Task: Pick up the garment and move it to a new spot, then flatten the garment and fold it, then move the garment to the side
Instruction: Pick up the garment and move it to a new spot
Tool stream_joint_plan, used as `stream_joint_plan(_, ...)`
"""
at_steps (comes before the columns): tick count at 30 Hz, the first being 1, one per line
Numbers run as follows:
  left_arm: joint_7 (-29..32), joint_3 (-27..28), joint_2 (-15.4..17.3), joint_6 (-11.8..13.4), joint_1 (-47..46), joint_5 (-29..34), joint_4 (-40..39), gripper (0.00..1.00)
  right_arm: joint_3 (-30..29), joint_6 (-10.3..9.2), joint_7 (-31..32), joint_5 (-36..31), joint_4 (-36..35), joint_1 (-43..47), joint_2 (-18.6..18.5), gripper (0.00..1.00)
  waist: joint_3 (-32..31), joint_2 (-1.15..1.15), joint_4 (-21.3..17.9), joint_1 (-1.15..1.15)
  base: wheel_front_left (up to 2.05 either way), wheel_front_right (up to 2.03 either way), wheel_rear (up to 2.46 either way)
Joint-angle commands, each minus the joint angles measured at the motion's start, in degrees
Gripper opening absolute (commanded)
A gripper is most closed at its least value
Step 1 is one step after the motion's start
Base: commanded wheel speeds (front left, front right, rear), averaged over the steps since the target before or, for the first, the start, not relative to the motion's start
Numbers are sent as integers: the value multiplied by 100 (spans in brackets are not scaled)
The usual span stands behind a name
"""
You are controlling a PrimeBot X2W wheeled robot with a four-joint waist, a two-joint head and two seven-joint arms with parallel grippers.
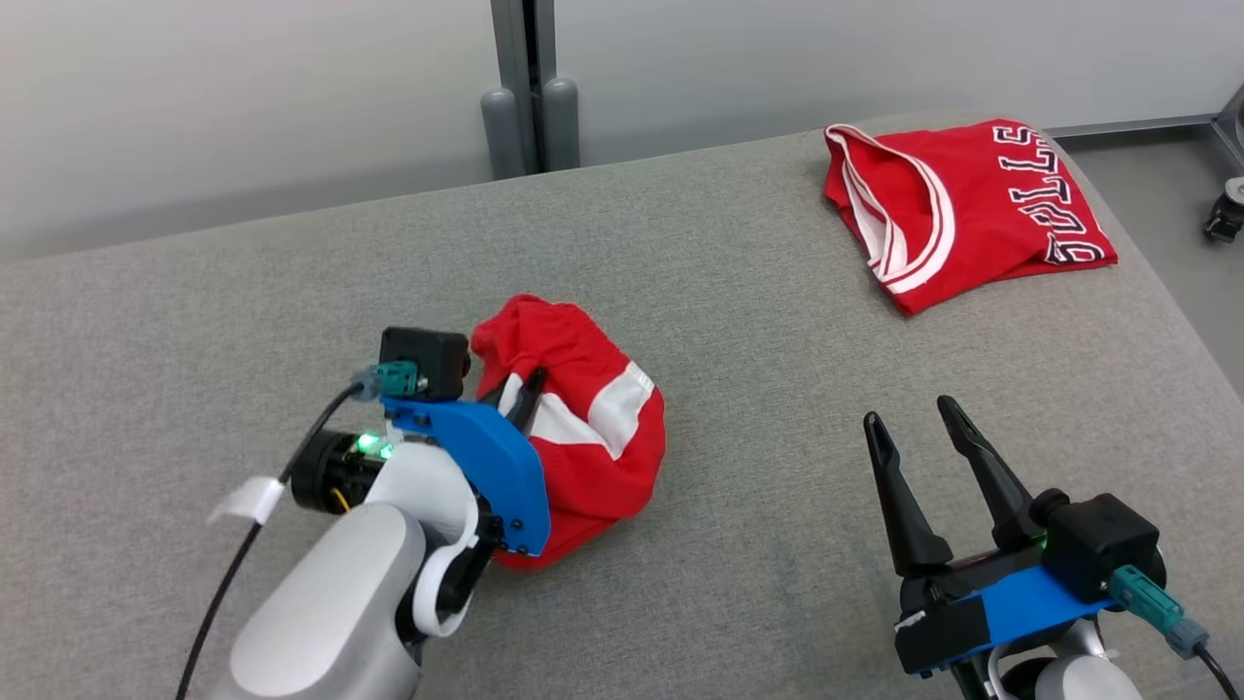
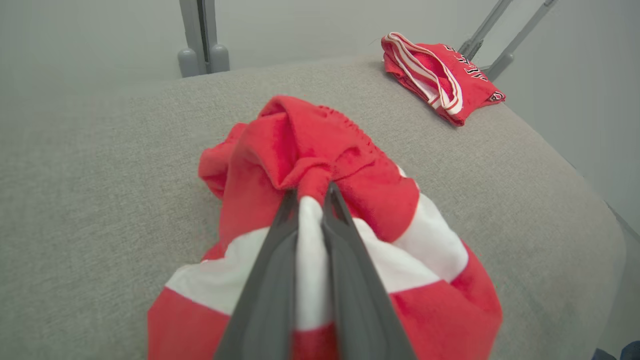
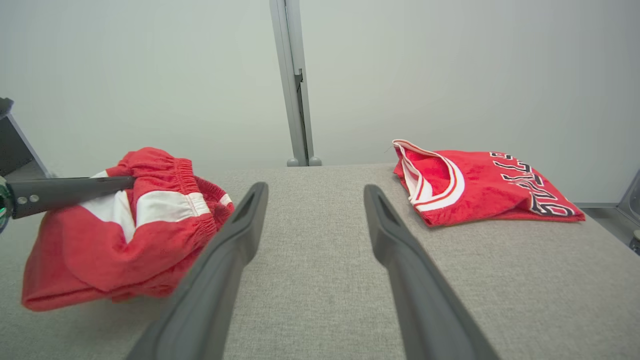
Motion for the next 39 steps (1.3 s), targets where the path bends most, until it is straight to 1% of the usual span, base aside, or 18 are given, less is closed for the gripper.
stream_joint_plan(1,-174,65,-28,31,12,48,86,100,-25,1,-27,25,4,23,-3,100,8,0,28,0,0,0,0)
stream_joint_plan(4,-638,104,-227,10,142,21,366,100,-57,1,11,-22,-11,52,-3,100,-29,0,153,0,0,0,0)
stream_joint_plan(7,-1027,169,-353,-181,204,-89,469,100,-108,1,45,-70,-50,79,-3,100,-114,0,343,0,0,0,0)
stream_joint_plan(11,-1556,287,-323,-444,330,-165,351,100,-143,1,102,-119,-106,128,-3,100,-242,0,614,0,0,0,0)
stream_joint_plan(14,-1973,414,-273,-533,522,-203,175,100,-174,1,143,-127,-136,194,-4,100,-352,0,796,0,0,0,0)
stream_joint_plan(20,-2808,699,-86,-424,1091,-187,-194,100,-327,1,214,-134,-208,333,-4,100,-542,0,1110,0,0,0,0)
stream_joint_plan(24,-3156,888,92,-406,1468,-132,-382,100,-516,2,255,-175,-286,395,-4,100,-611,0,1286,0,0,0,0)
stream_joint_plan(29,-3324,1163,269,-254,1846,43,-502,100,-709,1,257,-138,-299,510,-5,100,-694,0,1444,0,0,0,0)
stream_joint_plan(32,-3356,1347,364,-219,2071,117,-585,100,-826,1,233,-108,-272,579,-4,100,-714,0,1495,0,0,0,0)
stream_joint_plan(36,-3372,1576,396,-148,2440,97,-615,100,-910,1,241,-107,-211,675,-5,100,-790,0,1536,0,0,0,0)
stream_joint_plan(39,-3379,1805,354,-79,2669,59,-647,100,-995,1,260,-41,-154,766,-5,100,-886,0,1535,0,0,0,0)
